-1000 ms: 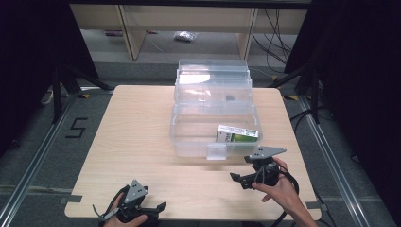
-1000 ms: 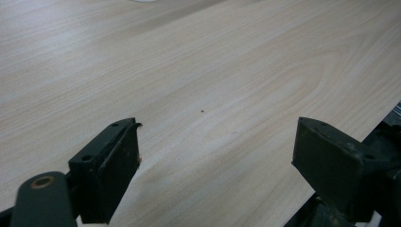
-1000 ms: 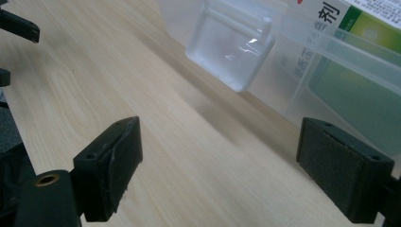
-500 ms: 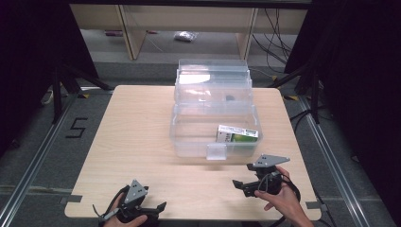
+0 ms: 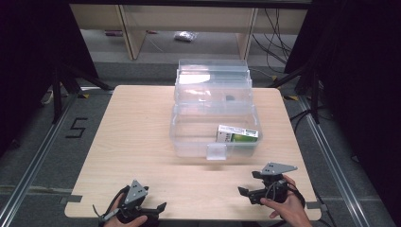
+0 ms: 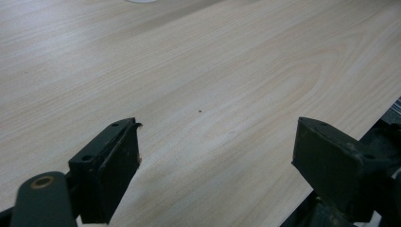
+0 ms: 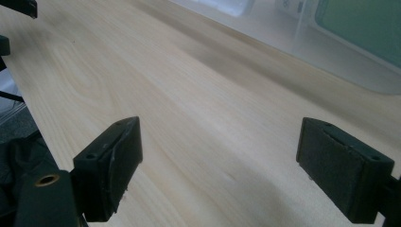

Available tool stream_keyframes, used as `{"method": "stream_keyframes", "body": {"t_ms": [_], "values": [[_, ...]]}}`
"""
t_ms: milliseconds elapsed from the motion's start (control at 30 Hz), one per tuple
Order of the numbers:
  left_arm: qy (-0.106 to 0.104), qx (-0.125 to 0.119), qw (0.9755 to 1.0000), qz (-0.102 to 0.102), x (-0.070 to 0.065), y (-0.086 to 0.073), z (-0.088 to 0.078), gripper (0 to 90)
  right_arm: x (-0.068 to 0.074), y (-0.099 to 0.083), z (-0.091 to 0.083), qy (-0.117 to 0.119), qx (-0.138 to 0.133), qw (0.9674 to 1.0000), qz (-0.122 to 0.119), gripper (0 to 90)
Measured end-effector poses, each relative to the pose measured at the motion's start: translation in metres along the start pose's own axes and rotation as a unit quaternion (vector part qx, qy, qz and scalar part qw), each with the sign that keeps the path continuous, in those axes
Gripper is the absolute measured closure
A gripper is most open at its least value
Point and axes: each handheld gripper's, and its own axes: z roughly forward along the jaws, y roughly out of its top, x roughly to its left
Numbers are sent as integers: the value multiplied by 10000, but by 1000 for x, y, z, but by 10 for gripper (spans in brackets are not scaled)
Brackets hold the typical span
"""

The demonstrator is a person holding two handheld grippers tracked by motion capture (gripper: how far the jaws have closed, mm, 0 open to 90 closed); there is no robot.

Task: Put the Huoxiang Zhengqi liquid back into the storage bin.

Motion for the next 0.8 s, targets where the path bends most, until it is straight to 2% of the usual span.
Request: {"method": "stream_keyframes", "body": {"t_ms": [67,100,133,200,233,300,333,367,400,433,467,500,567,700,733,800], "values": [[-13,-10,10000,-19,-1,0,0,149,-1,-3,-1,-32,23,10000,-47,161],[-18,5,10000,4,-1,0,0,149,1,-5,0,99,66,9999,83,161],[-58,-31,10000,-26,-2,0,-1,149,0,-7,0,101,67,9999,26,161],[-84,43,9999,53,-1,1,-2,149,2,-9,-1,65,134,9999,81,161],[-78,36,10000,51,-1,0,-2,149,1,-9,0,98,79,9999,-13,161],[-78,83,9999,52,-1,1,-2,149,3,-10,-3,31,103,9999,37,161],[-86,61,9999,63,-1,0,-1,149,3,-11,-3,89,64,9999,-49,161],[-61,46,10000,42,-2,0,-1,149,5,-12,-4,141,115,9998,70,161],[-57,52,10000,39,-2,1,-1,149,1,-13,-4,242,142,9996,-104,161],[-54,48,10000,43,-2,1,-1,149,5,-15,-5,102,161,9998,35,161],[-13,61,10000,46,-1,1,-1,149,3,-15,-6,62,142,9998,-112,161],[-13,60,10000,47,-1,1,0,149,7,-17,-7,30,207,9997,107,161],[-20,60,10000,48,-1,1,0,149,5,-19,-7,3,154,9998,-155,161],[-25,63,10000,51,-1,1,0,149,7,-24,-9,-14,293,9995,-149,161],[-23,59,10000,50,-1,1,0,149,10,-25,-9,21,361,9993,-85,161],[-20,65,10000,53,-1,1,0,149,10,-26,-9,11,332,9991,-275,161]]}}
